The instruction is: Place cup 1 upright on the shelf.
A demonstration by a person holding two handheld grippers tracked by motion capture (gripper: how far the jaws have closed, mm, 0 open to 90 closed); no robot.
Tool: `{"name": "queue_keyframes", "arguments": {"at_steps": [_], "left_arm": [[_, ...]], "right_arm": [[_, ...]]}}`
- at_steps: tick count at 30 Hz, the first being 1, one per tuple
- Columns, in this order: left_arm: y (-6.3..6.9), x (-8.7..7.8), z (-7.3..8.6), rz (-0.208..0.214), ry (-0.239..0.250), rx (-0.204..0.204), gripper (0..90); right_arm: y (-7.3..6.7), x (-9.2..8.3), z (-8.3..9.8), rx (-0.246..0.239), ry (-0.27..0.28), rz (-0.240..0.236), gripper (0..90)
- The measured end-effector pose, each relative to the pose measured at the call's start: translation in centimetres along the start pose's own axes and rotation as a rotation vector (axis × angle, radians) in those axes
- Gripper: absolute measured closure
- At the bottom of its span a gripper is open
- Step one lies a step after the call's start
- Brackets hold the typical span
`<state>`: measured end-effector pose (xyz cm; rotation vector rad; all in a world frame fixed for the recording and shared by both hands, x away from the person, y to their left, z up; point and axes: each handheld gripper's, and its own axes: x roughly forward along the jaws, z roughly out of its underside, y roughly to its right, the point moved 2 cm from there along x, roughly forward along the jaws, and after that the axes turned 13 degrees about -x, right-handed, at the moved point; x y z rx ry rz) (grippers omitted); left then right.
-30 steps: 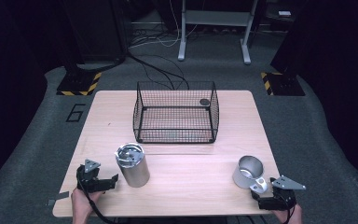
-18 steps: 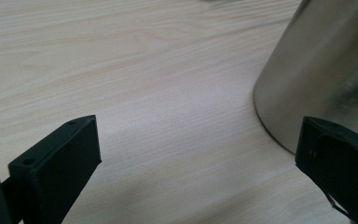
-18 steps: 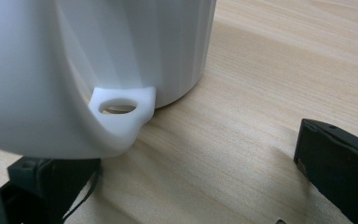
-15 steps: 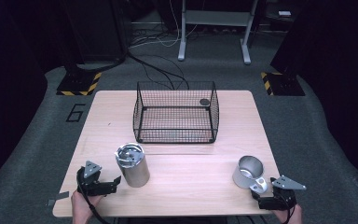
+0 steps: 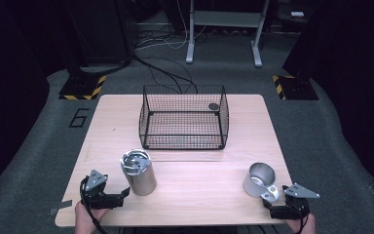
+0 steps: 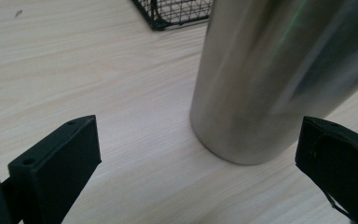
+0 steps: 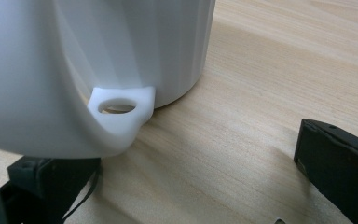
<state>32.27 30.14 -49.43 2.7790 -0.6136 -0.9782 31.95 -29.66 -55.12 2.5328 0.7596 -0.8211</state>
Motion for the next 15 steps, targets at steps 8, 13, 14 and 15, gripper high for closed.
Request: {"name": "queue_keyframes", "arguments": {"at_steps": [8,13,14,15], "left_arm": [[1.5,-0.6,-1.2,0.060,0.032,0.024,0.0],[2.4,-0.7,-1.5,0.095,0.056,0.048,0.0],[2.5,-0.7,-1.6,0.098,0.051,0.058,0.0],[2.6,-0.8,-1.7,0.101,0.051,0.063,0.0]], "right_arm": [[0.0,0.0,0.0,-0.003,-0.001,-0.001,0.0],[0.0,0.0,0.0,-0.001,0.001,0.000,0.0],[0.0,0.0,0.0,-0.003,0.000,-0.002,0.0],[0.0,0.0,0.0,-0.003,0.000,0.000,0.0]]}}
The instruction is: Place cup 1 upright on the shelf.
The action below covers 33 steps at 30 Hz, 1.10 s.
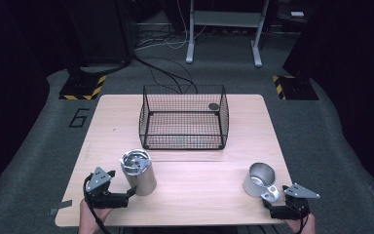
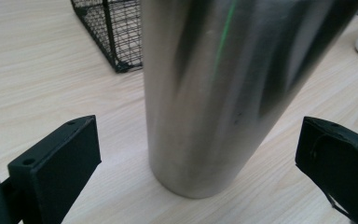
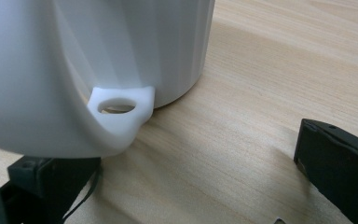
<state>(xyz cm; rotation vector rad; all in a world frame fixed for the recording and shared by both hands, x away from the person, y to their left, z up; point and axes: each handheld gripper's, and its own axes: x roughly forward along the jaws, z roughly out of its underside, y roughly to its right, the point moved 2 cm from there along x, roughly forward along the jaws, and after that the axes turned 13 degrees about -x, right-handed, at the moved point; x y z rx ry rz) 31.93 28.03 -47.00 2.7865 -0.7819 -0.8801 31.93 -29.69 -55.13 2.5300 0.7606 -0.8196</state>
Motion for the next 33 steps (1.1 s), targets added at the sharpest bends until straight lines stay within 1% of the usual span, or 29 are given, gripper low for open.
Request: {"name": "queue_keyframes", "arguments": {"at_steps": [7,10,11,16,17,18,20,21,24,28,30,33], "left_arm": [[0.5,0.2,-0.7,0.024,0.065,-0.018,0.0],[0.8,0.2,-1.2,0.023,0.072,0.001,0.0],[0.9,0.3,-1.3,0.024,0.082,0.001,0.0],[1.2,0.8,-2.0,0.025,0.091,0.019,0.0],[1.3,1.1,-2.1,0.022,0.103,0.020,0.0],[1.3,1.1,-2.2,0.029,0.096,0.023,0.0],[1.4,1.4,-2.4,0.034,0.103,0.021,0.0],[1.5,1.5,-2.4,0.029,0.108,0.021,0.0],[1.7,1.9,-2.7,0.029,0.116,0.016,0.0],[1.7,2.3,-2.9,0.039,0.124,0.011,0.0],[1.8,2.4,-3.1,0.043,0.119,0.010,0.0],[1.9,2.8,-3.2,0.042,0.131,0.005,0.0]], "right_arm": [[0.0,0.0,0.0,0.005,-0.001,0.003,0.0],[0.0,0.0,0.0,0.005,-0.001,0.002,0.0],[0.0,0.0,0.0,0.005,-0.001,0.002,0.0],[0.0,0.0,-0.1,0.006,-0.002,0.004,0.0],[0.0,0.0,0.0,0.004,-0.003,0.001,0.0],[0.0,0.0,-0.1,0.006,-0.002,0.004,0.0],[0.0,0.0,0.0,0.004,-0.005,-0.001,0.0],[0.0,0.0,0.0,0.000,-0.004,0.000,0.0],[0.0,0.0,-0.1,0.007,-0.002,0.004,0.0],[0.0,0.0,0.0,0.006,-0.002,0.005,0.0],[0.0,0.0,0.0,0.005,-0.002,0.005,0.0],[0.0,0.0,0.0,0.000,-0.004,0.000,0.0]]}}
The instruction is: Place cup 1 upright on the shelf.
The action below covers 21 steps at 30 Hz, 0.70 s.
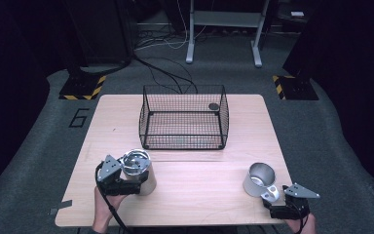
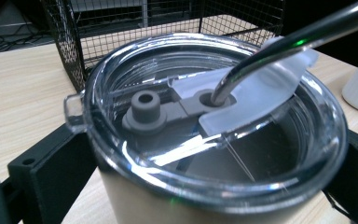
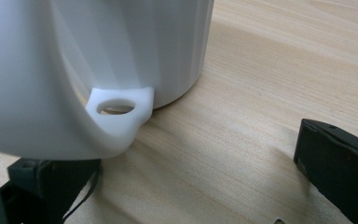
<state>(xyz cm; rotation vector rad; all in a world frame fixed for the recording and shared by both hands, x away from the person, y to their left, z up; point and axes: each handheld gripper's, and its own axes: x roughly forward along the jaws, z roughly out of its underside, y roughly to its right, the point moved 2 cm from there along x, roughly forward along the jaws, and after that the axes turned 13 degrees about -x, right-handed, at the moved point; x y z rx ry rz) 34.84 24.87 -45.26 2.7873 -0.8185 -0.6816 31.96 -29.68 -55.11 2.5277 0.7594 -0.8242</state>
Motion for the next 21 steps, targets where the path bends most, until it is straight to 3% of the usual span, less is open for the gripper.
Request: {"name": "queue_keyframes", "arguments": {"at_steps": [13,21], "left_arm": [[0.2,1.0,-0.3,-0.009,0.018,0.011,1.5],[0.6,1.2,-0.2,-0.047,0.005,0.022,2.9]], "right_arm": [[0.0,0.0,0.0,0.006,0.002,0.000,0.0],[0.0,0.0,0.0,0.009,0.002,0.001,0.0]]}}
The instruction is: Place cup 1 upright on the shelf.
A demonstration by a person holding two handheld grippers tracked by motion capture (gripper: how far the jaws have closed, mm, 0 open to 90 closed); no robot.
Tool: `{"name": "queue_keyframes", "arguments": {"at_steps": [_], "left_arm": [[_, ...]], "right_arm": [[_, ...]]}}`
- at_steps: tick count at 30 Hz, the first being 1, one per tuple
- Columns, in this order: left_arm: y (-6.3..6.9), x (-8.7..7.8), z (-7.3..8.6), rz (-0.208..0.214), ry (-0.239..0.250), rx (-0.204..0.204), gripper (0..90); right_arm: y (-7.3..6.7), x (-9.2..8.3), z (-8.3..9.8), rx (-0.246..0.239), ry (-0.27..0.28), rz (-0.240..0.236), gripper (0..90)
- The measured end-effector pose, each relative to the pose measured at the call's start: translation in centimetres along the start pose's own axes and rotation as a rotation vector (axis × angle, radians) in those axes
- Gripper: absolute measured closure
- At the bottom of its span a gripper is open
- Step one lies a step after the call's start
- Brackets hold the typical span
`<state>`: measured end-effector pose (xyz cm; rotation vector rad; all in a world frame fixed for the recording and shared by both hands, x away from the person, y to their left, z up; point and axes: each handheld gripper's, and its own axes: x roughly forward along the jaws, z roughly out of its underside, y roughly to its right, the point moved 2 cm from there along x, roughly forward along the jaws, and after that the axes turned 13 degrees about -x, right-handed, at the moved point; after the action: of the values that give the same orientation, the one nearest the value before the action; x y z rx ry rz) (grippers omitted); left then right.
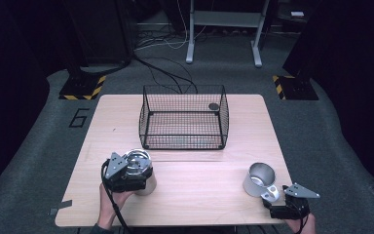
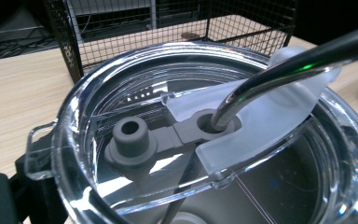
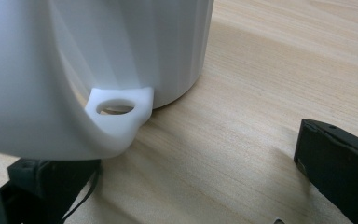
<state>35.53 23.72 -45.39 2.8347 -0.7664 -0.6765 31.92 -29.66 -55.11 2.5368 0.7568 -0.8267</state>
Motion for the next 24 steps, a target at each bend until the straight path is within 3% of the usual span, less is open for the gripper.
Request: {"name": "queue_keyframes", "arguments": {"at_steps": [16,24], "left_arm": [[-0.02,-0.38,0.28,0.029,0.016,0.032,3.9],[-0.18,-0.99,0.15,0.023,0.012,0.025,3.9]], "right_arm": [[0.04,0.00,0.01,-0.004,0.002,-0.001,0.0],[0.07,0.02,0.02,-0.009,0.002,0.000,0.0]]}}
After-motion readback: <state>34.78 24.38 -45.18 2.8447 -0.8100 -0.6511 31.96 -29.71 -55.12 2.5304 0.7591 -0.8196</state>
